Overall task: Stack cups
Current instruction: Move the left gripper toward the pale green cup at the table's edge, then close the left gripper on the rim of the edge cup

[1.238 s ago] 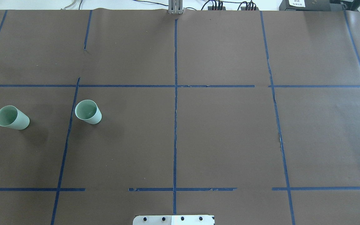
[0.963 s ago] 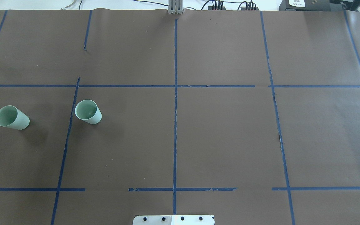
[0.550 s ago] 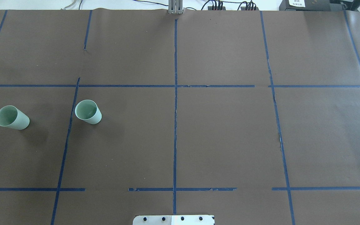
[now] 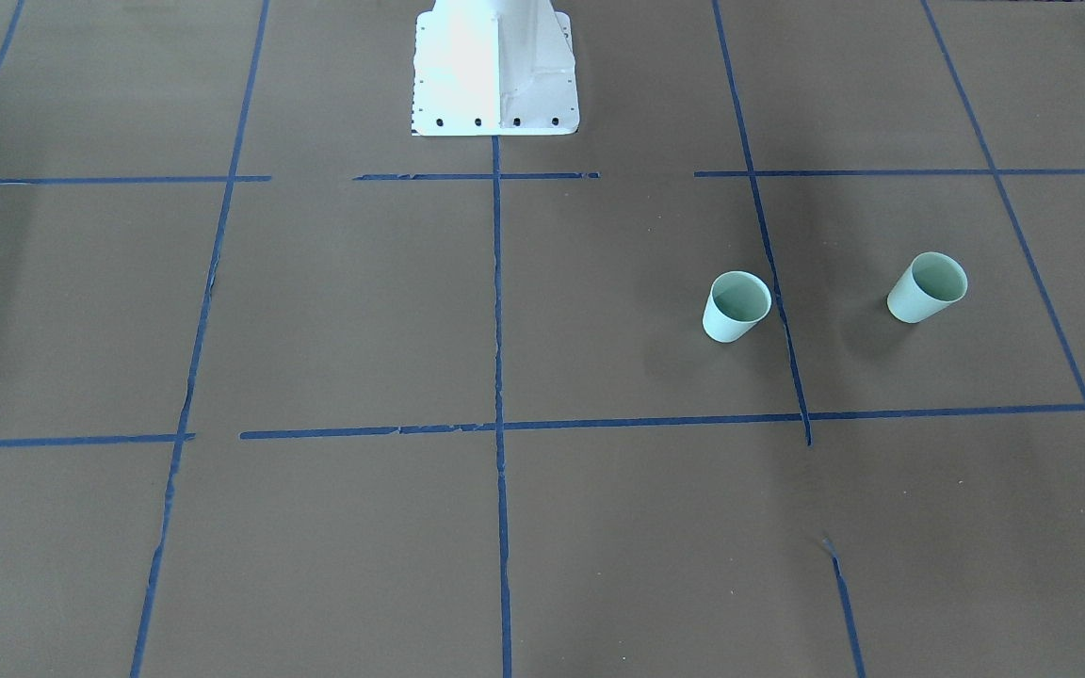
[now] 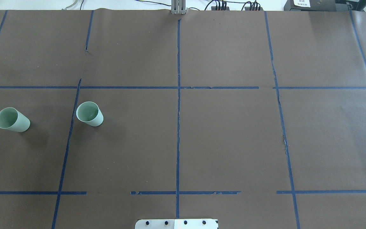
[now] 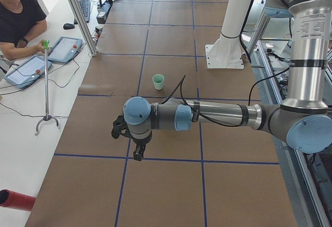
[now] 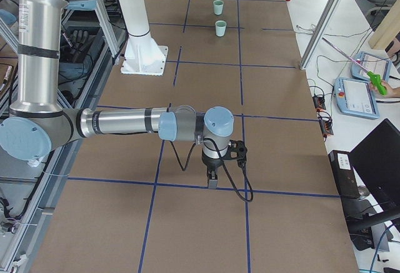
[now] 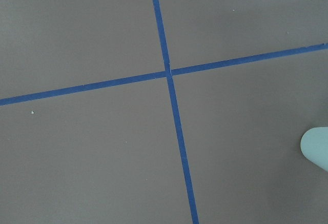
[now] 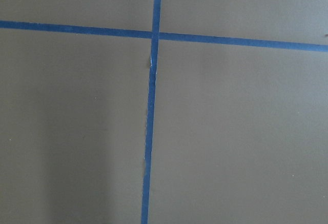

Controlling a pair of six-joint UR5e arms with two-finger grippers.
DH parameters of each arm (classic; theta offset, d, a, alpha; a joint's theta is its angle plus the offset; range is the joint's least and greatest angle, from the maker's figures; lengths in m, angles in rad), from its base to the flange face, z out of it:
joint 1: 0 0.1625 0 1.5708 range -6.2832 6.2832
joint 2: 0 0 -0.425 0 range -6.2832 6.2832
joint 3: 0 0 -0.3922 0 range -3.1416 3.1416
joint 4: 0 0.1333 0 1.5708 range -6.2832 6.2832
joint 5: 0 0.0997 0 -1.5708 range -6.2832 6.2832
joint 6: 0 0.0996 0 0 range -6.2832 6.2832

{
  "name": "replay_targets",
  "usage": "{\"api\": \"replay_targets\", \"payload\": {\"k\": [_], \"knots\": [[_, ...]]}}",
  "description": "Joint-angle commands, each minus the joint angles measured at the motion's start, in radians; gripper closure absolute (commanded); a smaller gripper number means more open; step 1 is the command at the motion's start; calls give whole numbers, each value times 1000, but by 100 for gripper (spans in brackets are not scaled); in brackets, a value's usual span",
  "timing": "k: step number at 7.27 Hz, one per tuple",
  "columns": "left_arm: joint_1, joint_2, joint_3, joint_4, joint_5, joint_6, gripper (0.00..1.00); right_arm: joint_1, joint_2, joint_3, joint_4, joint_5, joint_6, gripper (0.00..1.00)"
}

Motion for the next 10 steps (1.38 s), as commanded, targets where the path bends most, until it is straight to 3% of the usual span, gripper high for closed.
{"api": "replay_targets", "payload": {"k": [1, 3, 4, 5, 7, 10], "knots": [[145, 3, -21, -193, 8, -384, 0, 0, 0, 0, 0, 1, 0, 0], [298, 3, -27, -380, 28, -717, 0, 0, 0, 0, 0, 1, 0, 0], [411, 21, -72, -390, 160, -869, 0, 0, 0, 0, 0, 0, 0, 0], [462, 35, -97, -393, 211, -918, 0, 0, 0, -1, 0, 0, 0, 0], [525, 97, -78, -489, 215, -957, 4, 0, 0, 0, 0, 0, 0, 0], [553, 97, -53, -494, 207, -961, 13, 0, 0, 0, 0, 0, 0, 0]]}}
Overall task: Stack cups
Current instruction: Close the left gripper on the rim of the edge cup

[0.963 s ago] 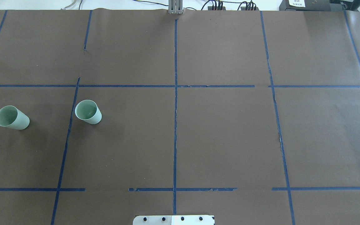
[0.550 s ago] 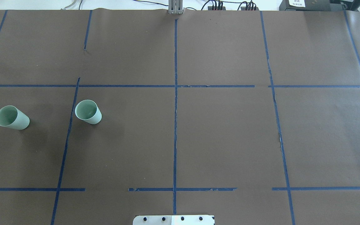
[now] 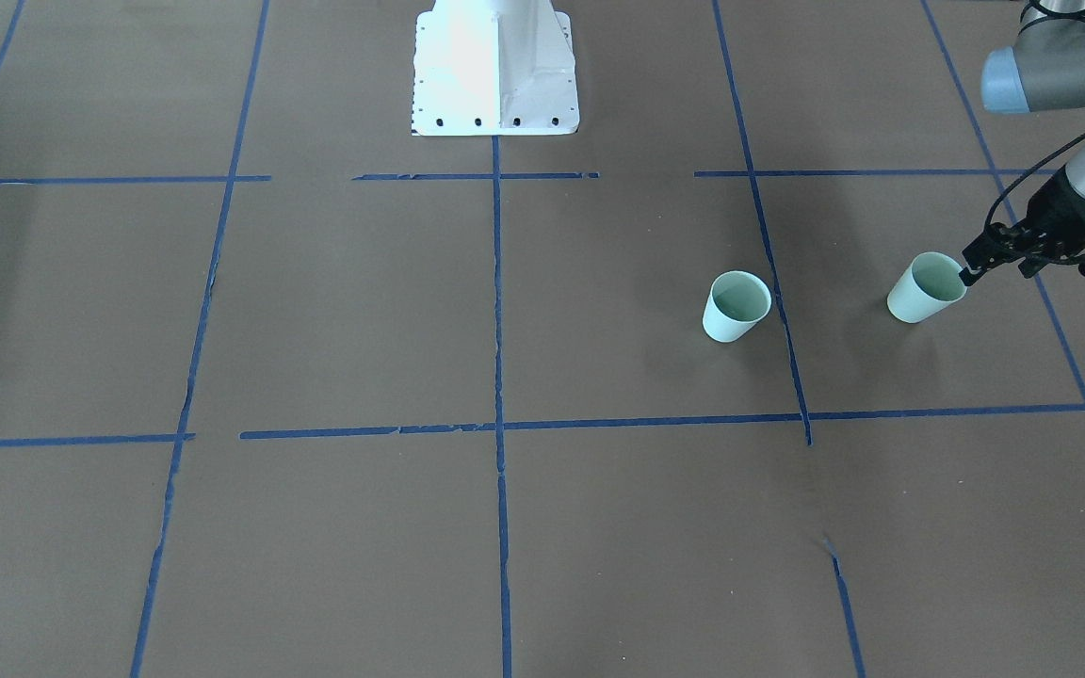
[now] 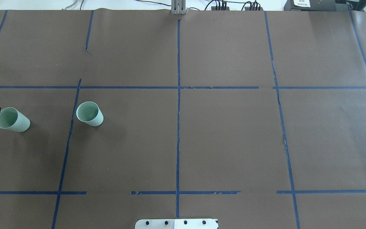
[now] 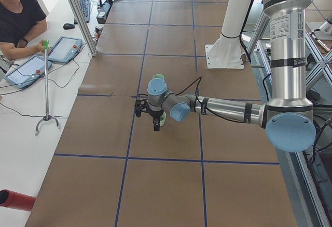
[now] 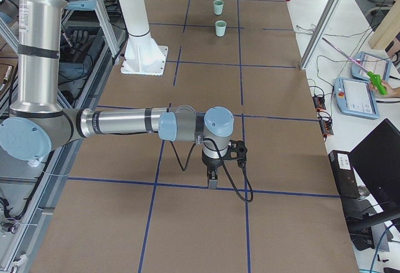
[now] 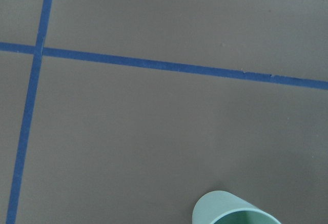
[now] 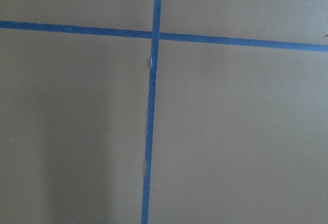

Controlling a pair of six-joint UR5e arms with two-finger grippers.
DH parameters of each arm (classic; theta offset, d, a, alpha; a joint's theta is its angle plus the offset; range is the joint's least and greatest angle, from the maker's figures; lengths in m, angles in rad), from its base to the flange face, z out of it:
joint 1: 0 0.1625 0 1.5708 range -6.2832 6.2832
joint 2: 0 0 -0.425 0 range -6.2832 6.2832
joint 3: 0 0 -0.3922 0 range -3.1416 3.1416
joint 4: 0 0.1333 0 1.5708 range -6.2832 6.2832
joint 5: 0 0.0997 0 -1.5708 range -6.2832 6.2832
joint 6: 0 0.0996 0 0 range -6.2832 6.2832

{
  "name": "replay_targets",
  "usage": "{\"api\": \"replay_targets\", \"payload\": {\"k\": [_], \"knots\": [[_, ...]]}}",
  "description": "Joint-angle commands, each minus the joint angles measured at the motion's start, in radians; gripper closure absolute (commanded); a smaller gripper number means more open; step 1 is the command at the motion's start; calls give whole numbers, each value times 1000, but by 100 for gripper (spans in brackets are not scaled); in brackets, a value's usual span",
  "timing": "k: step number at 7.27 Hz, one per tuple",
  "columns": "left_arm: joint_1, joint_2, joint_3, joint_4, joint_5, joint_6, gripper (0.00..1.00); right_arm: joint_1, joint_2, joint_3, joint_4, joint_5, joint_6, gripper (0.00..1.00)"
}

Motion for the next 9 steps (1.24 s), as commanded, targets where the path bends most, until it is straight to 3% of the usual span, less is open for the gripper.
{"api": "replay_targets", "payload": {"k": [1, 3, 5, 6, 7, 9], "knots": [[26, -3, 23, -4, -5, -1, 17, 0, 0, 0, 1, 1, 0, 0], [31, -5, 30, -2, -14, 2, 58, 0, 0, 0, 0, 1, 0, 0], [46, -8, 42, -34, -61, -4, 91, 0, 0, 0, 0, 0, 0, 0], [45, -8, 37, -45, -96, -7, 100, 0, 0, 0, 0, 0, 0, 0], [43, -9, 21, -45, -109, -16, 100, 0, 0, 0, 0, 0, 0, 0], [22, 1, -128, -34, -184, -159, 100, 0, 0, 0, 0, 1, 0, 0]]}}
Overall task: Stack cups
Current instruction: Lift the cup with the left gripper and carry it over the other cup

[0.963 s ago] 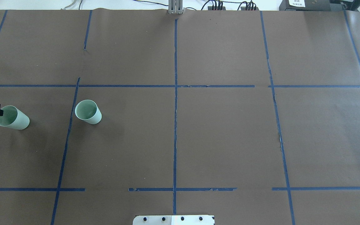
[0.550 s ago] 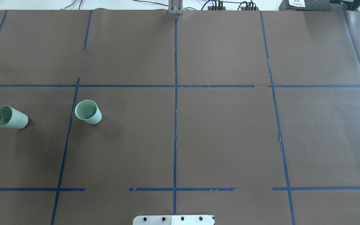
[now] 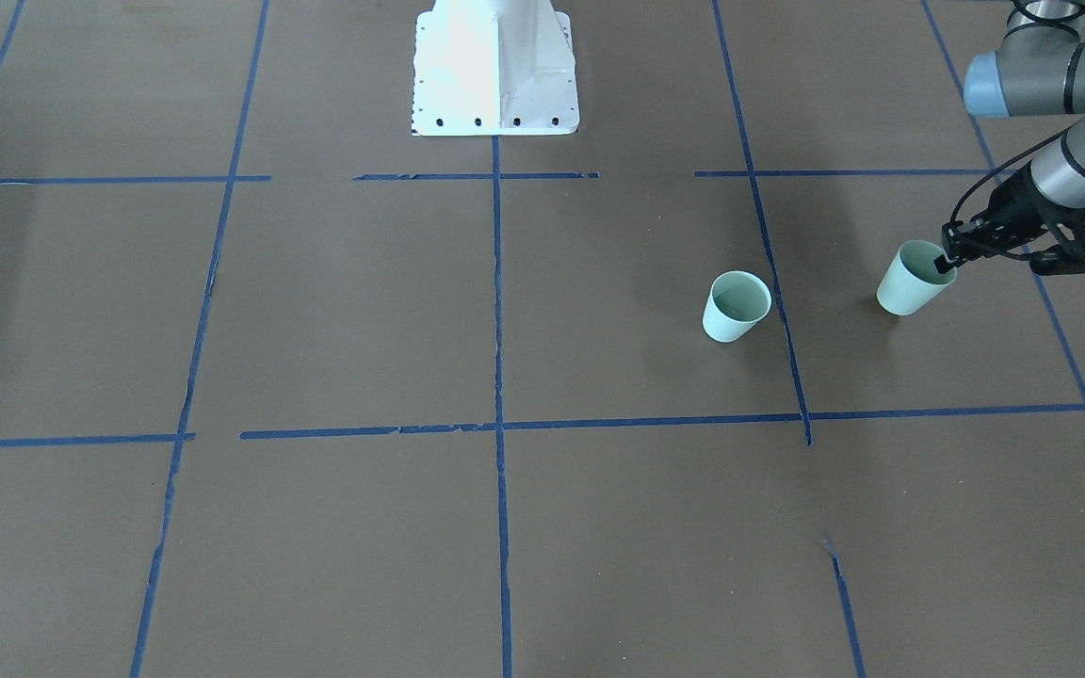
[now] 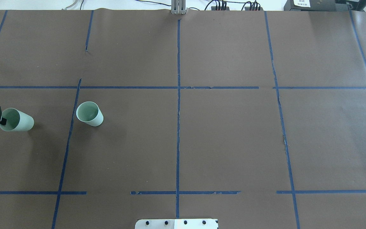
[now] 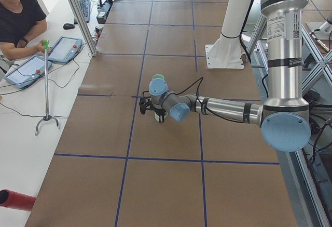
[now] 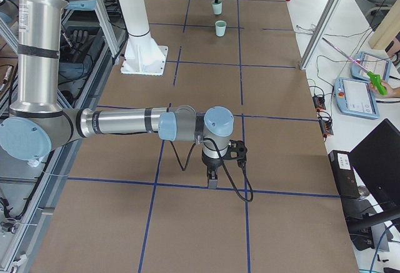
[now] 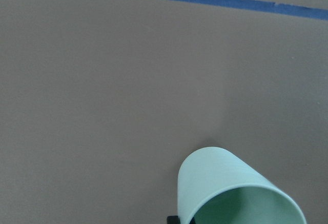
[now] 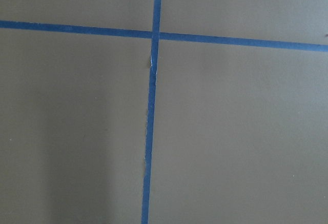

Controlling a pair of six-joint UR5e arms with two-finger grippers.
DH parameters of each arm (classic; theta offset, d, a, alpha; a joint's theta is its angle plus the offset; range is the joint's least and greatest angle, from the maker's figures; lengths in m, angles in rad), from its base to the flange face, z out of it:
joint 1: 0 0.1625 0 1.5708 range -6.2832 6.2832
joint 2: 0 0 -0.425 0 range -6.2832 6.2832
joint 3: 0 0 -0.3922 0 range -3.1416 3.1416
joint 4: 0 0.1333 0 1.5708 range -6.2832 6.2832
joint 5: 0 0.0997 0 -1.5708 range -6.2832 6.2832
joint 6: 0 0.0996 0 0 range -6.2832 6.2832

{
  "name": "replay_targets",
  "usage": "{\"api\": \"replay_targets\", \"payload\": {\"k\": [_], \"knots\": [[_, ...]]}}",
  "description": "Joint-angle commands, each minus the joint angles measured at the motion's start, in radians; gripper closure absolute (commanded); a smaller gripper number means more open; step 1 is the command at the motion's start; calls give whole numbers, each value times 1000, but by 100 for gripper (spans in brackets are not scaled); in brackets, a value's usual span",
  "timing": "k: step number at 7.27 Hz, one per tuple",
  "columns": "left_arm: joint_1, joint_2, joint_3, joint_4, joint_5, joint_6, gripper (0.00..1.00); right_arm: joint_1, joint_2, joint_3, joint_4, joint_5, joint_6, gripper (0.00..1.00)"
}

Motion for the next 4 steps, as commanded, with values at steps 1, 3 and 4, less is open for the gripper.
{"api": "replay_targets", "payload": {"k": [1, 3, 4], "knots": [[-53, -3, -117, 9, -44, -164, 100, 0, 0, 0, 0, -1, 0, 0], [-59, -82, -150, 28, -44, -461, 100, 0, 0, 0, 0, 1, 0, 0], [-52, -148, -153, 117, -40, -546, 100, 0, 0, 0, 0, -1, 0, 0]]}}
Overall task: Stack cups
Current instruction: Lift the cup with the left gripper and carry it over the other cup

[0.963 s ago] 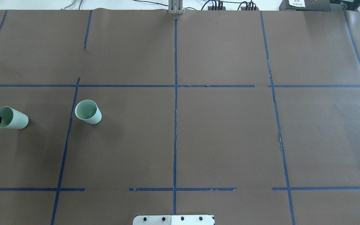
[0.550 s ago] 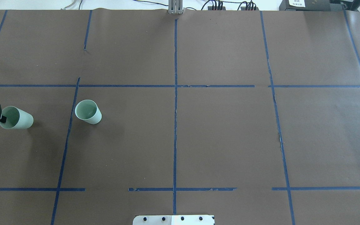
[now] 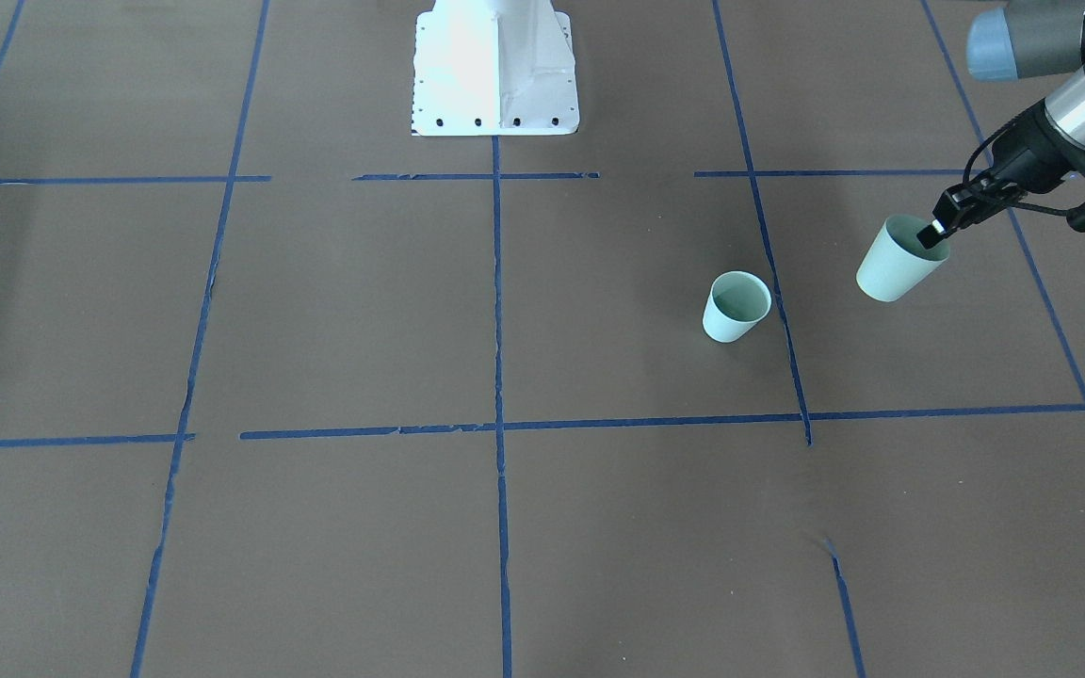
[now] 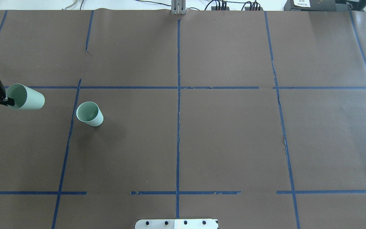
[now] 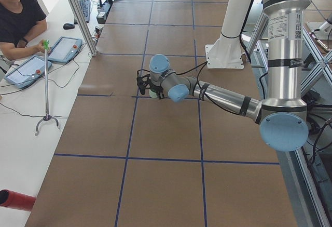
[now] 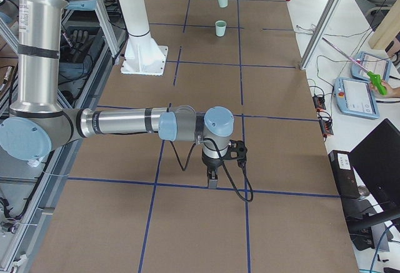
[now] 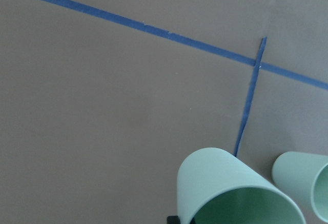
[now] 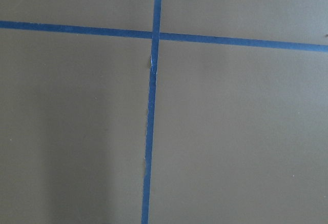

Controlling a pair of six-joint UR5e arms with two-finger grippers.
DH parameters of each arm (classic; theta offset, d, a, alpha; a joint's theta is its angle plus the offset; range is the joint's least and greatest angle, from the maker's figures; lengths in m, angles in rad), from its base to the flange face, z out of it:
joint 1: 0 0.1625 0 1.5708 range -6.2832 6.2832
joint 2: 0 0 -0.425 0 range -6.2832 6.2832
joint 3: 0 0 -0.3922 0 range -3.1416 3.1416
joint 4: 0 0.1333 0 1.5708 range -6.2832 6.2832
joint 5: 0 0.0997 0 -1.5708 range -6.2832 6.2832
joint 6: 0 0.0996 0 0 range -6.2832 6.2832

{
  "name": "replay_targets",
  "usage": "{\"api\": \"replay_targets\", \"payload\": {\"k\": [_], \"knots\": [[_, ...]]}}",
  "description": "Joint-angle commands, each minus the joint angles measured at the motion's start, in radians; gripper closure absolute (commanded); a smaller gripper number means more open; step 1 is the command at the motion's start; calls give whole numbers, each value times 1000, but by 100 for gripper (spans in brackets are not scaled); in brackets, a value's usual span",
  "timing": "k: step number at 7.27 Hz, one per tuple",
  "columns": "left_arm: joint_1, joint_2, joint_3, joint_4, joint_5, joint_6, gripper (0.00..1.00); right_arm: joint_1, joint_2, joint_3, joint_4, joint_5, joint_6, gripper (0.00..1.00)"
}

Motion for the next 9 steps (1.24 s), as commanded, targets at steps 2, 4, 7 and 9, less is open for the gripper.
{"api": "replay_targets", "payload": {"k": [2, 4, 7, 9], "knots": [[89, -226, -32, 334, 79, -213, 100, 0, 0, 0, 0, 0, 0, 0], [224, -295, -47, 450, 204, -274, 100, 0, 0, 0, 0, -1, 0, 0], [234, -328, -33, 451, 204, -314, 100, 0, 0, 0, 2, -1, 0, 0], [238, -323, -47, 451, 202, -314, 100, 0, 0, 0, 0, -1, 0, 0]]}}
